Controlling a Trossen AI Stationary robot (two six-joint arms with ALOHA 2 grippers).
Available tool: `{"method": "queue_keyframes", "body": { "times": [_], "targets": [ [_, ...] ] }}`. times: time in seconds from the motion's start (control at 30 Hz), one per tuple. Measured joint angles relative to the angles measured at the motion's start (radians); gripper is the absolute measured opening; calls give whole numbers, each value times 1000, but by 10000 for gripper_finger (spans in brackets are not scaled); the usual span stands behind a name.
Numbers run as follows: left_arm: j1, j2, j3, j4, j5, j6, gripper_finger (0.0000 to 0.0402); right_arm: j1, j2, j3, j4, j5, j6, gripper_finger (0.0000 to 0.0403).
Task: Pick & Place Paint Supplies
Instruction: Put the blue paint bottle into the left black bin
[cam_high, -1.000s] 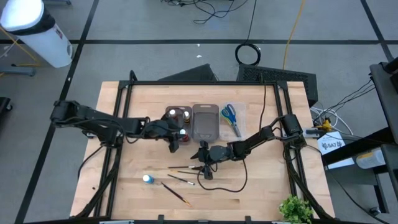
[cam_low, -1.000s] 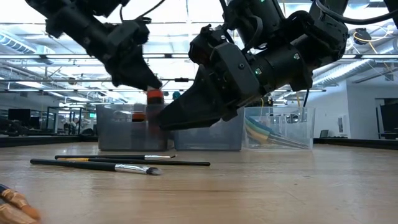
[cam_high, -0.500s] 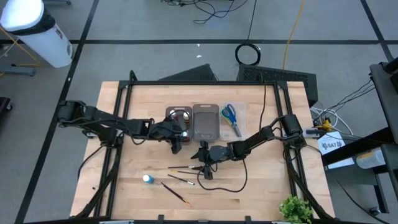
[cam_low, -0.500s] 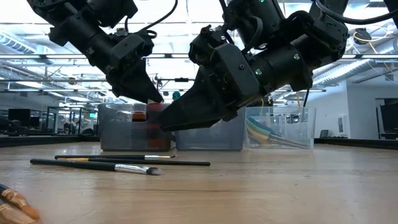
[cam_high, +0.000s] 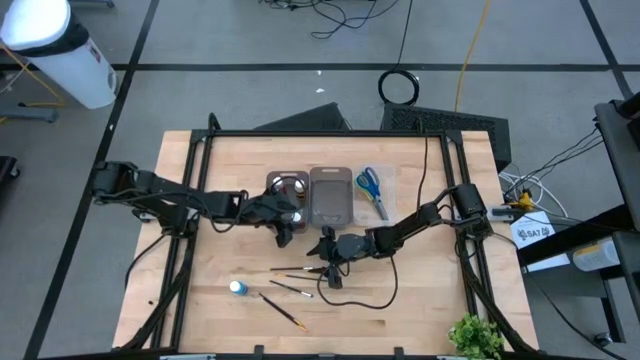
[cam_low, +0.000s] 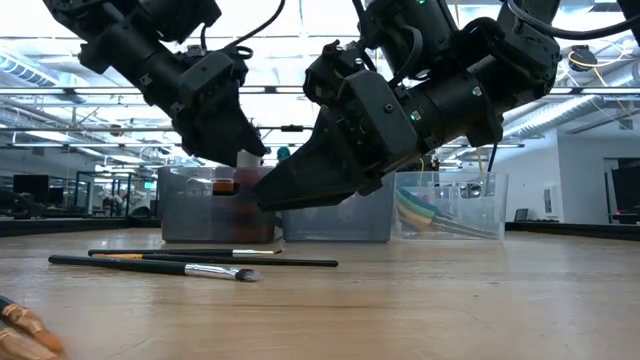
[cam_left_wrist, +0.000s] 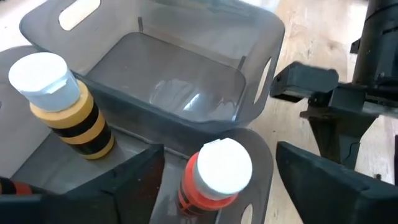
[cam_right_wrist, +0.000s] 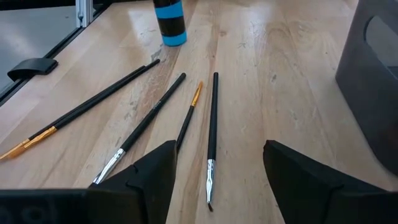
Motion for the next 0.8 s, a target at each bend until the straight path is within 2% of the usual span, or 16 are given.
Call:
{"method": "queue_keyframes", "body": {
  "times": [0.2, 0.33, 0.5, 0.67, 0.8],
  "targets": [
    [0, -84, 10, -13, -1, 44, 340, 0, 0, 0, -1, 0, 0, 224],
    [0, -186, 20, -56, -1, 74, 337, 0, 0, 0, -8, 0, 0, 224],
    [-16, -338, 20, -186, 6, 83, 329, 0, 0, 0, -16, 0, 0, 224],
    [-83, -466, 20, -332, 140, 109, 331, 0, 0, 0, -16, 0, 0, 224],
    [-202, -530, 20, -422, 210, 53, 331, 0, 0, 0, -16, 0, 0, 224]
  ]
}}
